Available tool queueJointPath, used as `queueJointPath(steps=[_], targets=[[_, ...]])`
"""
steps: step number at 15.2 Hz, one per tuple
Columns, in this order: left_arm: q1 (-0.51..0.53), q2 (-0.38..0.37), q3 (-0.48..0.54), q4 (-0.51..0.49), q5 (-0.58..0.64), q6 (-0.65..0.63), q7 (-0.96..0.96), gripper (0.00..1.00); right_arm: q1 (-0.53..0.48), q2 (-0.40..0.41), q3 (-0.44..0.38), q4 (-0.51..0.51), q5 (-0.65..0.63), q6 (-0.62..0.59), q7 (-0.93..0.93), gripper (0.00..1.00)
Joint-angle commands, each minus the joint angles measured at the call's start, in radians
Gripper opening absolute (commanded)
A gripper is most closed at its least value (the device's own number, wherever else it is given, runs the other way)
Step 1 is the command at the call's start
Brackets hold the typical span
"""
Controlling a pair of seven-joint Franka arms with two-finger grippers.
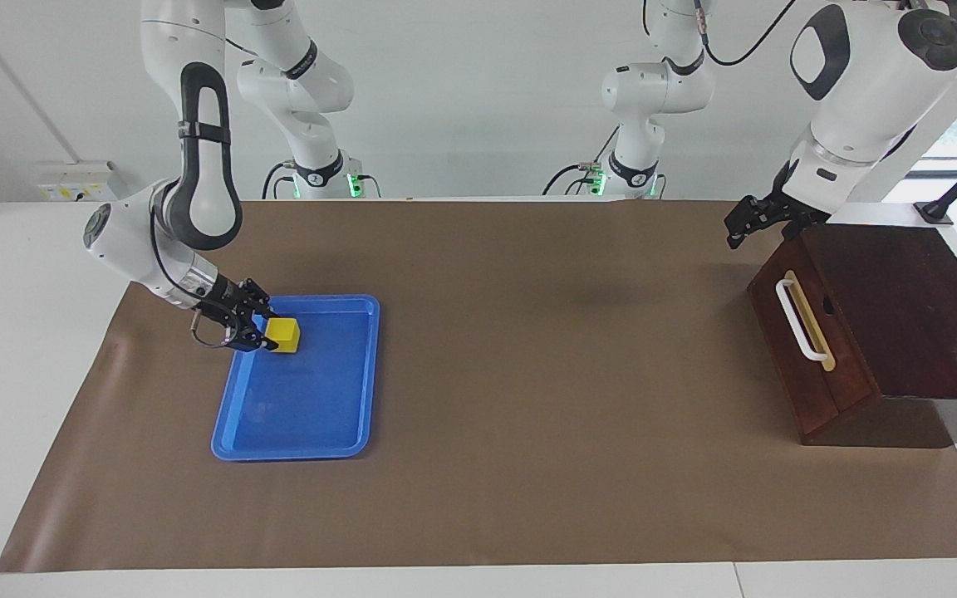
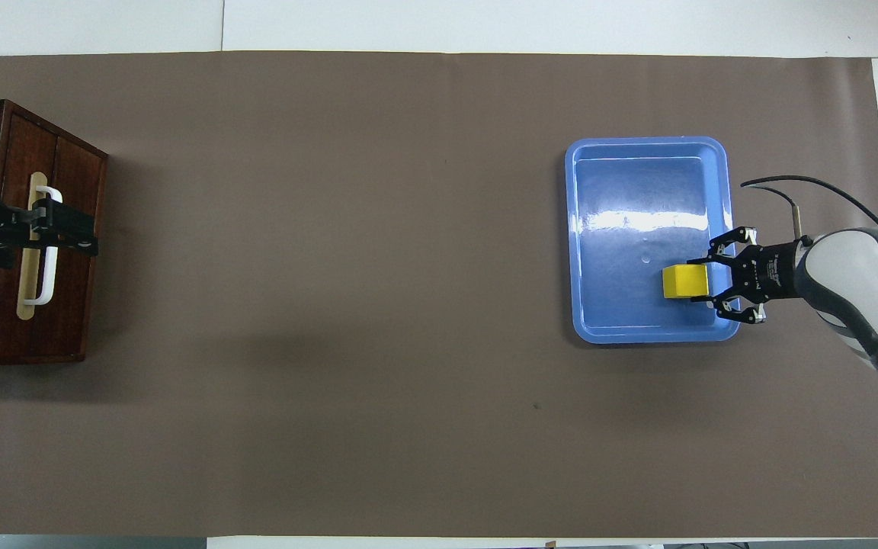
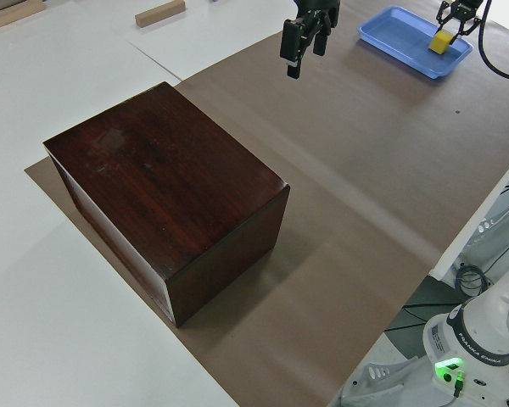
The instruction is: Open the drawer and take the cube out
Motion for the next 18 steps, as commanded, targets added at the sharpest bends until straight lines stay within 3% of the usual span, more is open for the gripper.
queueJointPath(steps=[1,3,5,10,14,18], targets=[[-0.005,0.009,0.007,0.026,-0.013,-0.028,0.013,1.00,0.001,-0.030,0.003,-0.028,-0.012,0.019,-0.018,0.85],[-0.004,-0.007,0.000,0.024,-0.013,-0.034,0.012,1.00,-0.001,-0.030,0.003,-0.015,-0.012,0.003,-0.012,0.88],[-0.004,-0.007,0.005,0.024,-0.013,-0.028,0.013,1.00,0.001,-0.040,0.001,0.031,-0.012,-0.041,-0.003,0.99],[-0.002,0.004,0.007,0.032,-0.013,-0.026,0.013,1.00,0.002,-0.116,0.014,0.168,-0.150,-0.223,-0.029,1.00],[-0.002,0.004,0.020,0.029,-0.014,-0.011,0.016,1.00,0.021,-0.120,0.015,0.363,-0.323,-0.400,-0.208,1.00],[-0.002,0.004,0.019,0.023,-0.016,0.000,0.015,1.00,0.082,-0.155,0.015,0.459,-0.498,-0.484,-0.487,1.00]])
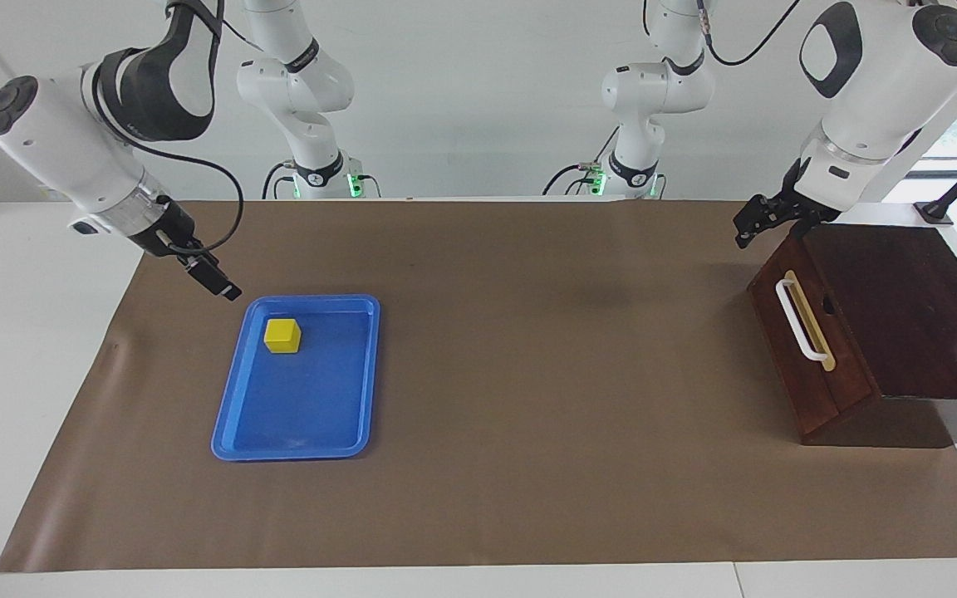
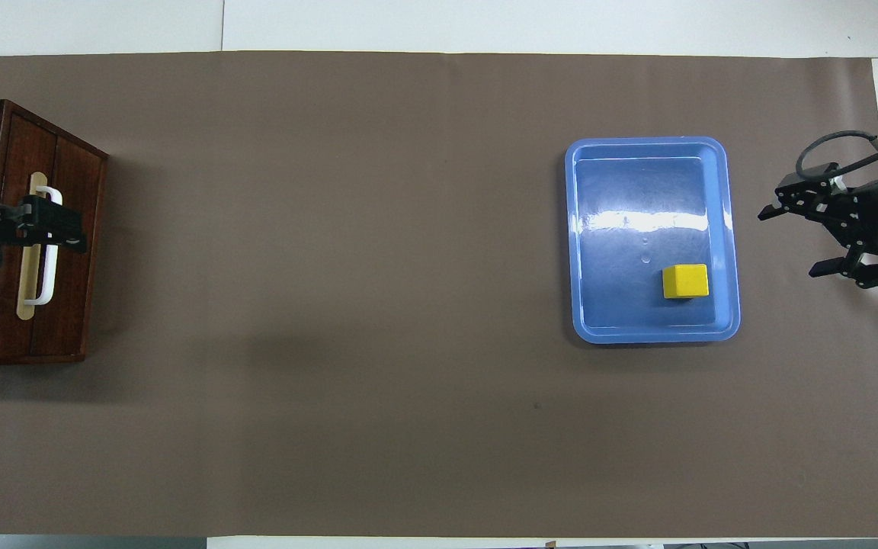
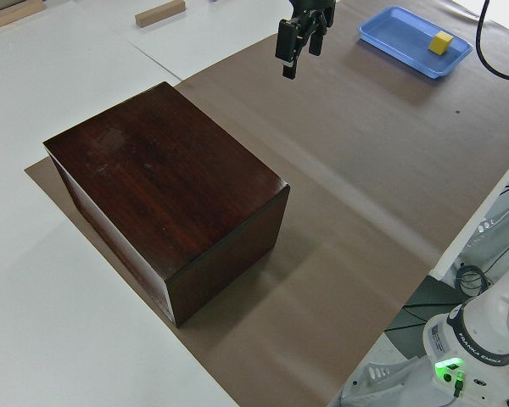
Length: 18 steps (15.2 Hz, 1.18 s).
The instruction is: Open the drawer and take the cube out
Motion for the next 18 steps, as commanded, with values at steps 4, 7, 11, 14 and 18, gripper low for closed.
queueJointPath(steps=[4,7,11,14,18], targets=[[0.004,0.010,0.004,0.008,-0.014,-0.005,0.015,1.00,0.030,-0.023,0.019,0.106,-0.183,-0.100,-0.466,1.00],[0.006,0.007,-0.008,0.008,-0.014,-0.013,0.015,1.00,0.030,-0.052,0.020,0.078,-0.184,-0.159,-0.553,1.00],[0.004,0.008,-0.011,0.014,-0.016,-0.022,0.017,1.00,0.030,-0.042,0.025,0.093,-0.185,-0.146,-0.589,1.00],[0.004,0.010,-0.010,0.013,-0.016,-0.021,0.018,1.00,0.032,-0.026,0.025,0.125,-0.204,-0.126,-0.642,1.00],[0.004,0.010,-0.011,0.013,-0.016,-0.021,0.017,1.00,0.053,-0.005,0.025,0.150,-0.205,-0.164,-0.642,1.00]])
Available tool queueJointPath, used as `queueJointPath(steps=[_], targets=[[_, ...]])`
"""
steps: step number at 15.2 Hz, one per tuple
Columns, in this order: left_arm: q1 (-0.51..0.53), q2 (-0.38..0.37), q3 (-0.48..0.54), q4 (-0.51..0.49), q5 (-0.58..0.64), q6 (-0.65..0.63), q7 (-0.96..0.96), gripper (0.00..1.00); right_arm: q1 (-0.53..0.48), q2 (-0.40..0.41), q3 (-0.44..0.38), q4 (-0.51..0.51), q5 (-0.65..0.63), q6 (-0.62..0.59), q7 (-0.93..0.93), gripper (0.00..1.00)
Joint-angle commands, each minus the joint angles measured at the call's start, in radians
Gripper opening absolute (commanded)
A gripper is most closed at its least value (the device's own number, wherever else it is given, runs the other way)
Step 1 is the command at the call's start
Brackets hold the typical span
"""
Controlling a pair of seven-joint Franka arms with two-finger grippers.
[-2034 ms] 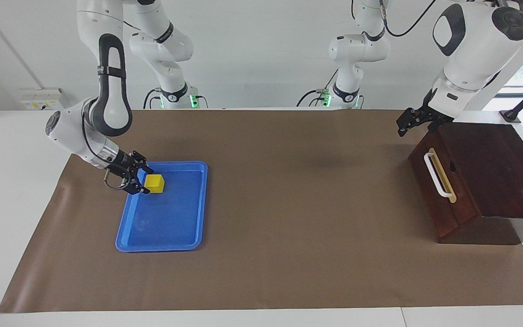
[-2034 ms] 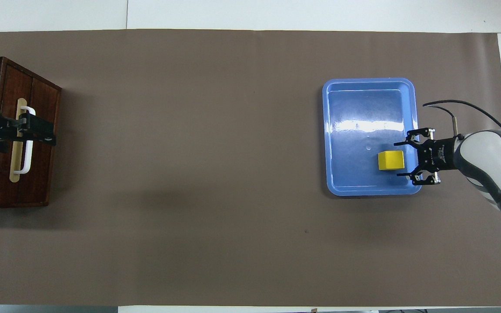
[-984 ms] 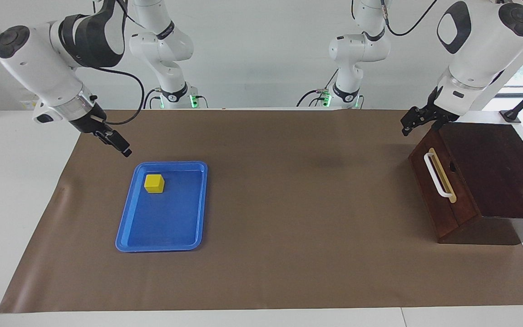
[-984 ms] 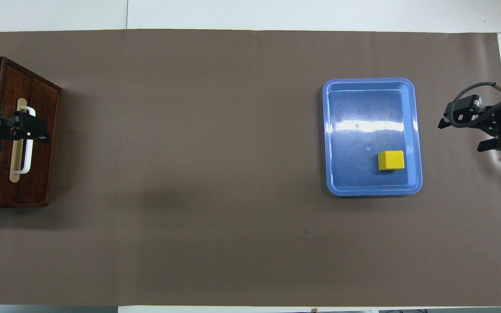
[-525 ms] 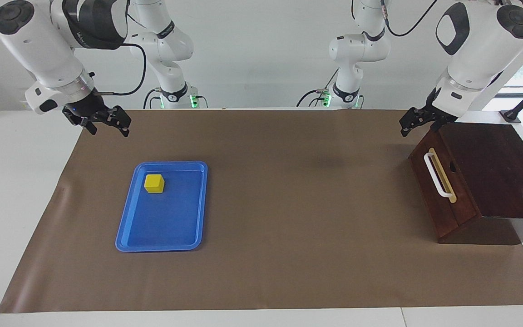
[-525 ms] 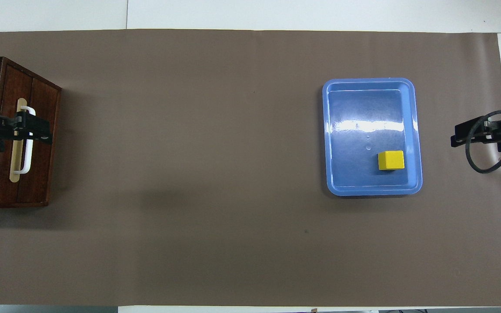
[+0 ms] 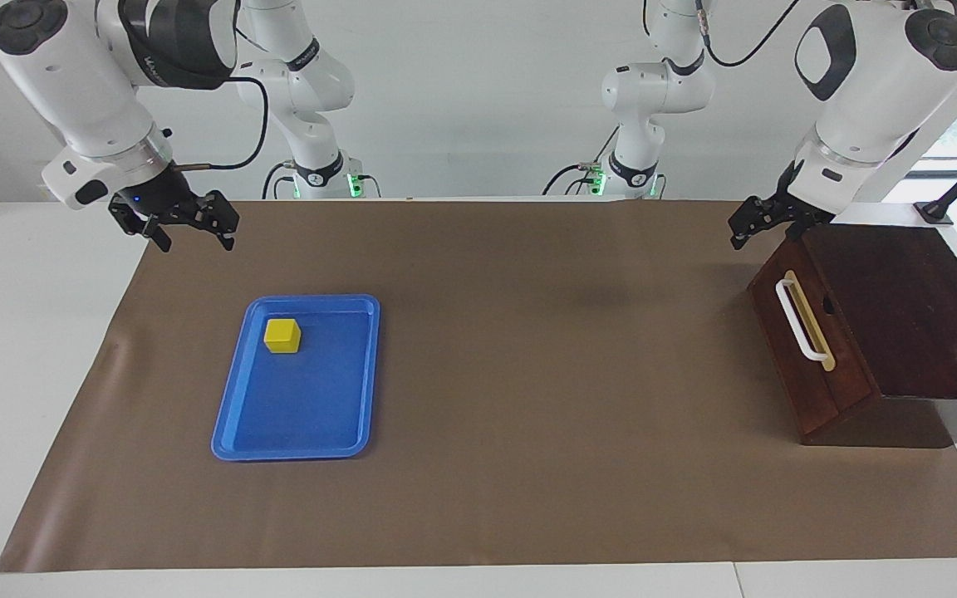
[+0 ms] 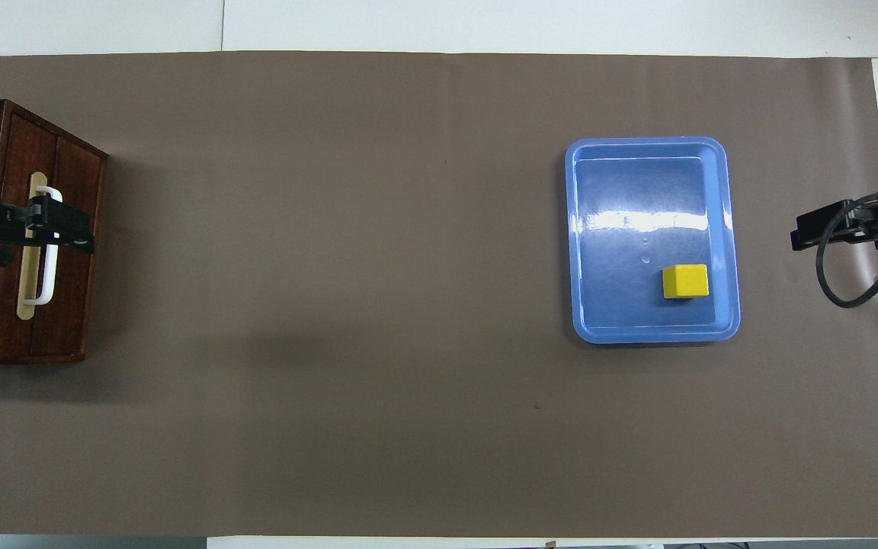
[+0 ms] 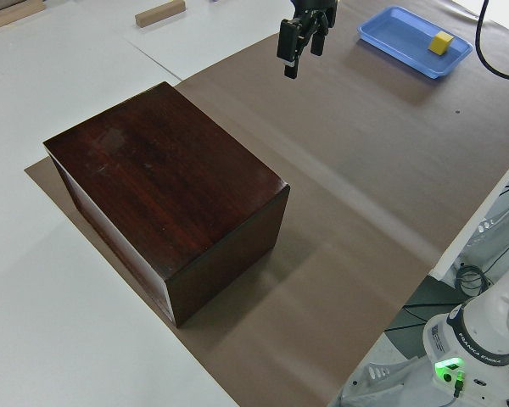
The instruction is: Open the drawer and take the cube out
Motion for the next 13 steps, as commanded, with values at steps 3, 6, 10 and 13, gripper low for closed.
queueJointPath(steps=[3,6,10,13], targets=[[0.004,0.006,0.000,0.016,-0.016,-0.020,0.016,1.00,0.000,0.018,0.007,0.026,-0.025,-0.051,-0.027,1.00],[0.000,0.006,-0.003,0.017,-0.017,-0.022,0.016,1.00,0.002,0.016,0.007,0.026,-0.058,-0.045,-0.047,1.00],[0.000,0.006,-0.003,0.019,-0.023,-0.024,0.016,1.00,0.002,0.016,0.008,0.026,-0.057,-0.043,-0.048,1.00],[-0.001,0.006,-0.001,0.017,-0.023,-0.019,0.016,1.00,0.002,0.016,0.008,0.028,-0.055,-0.041,-0.044,1.00]])
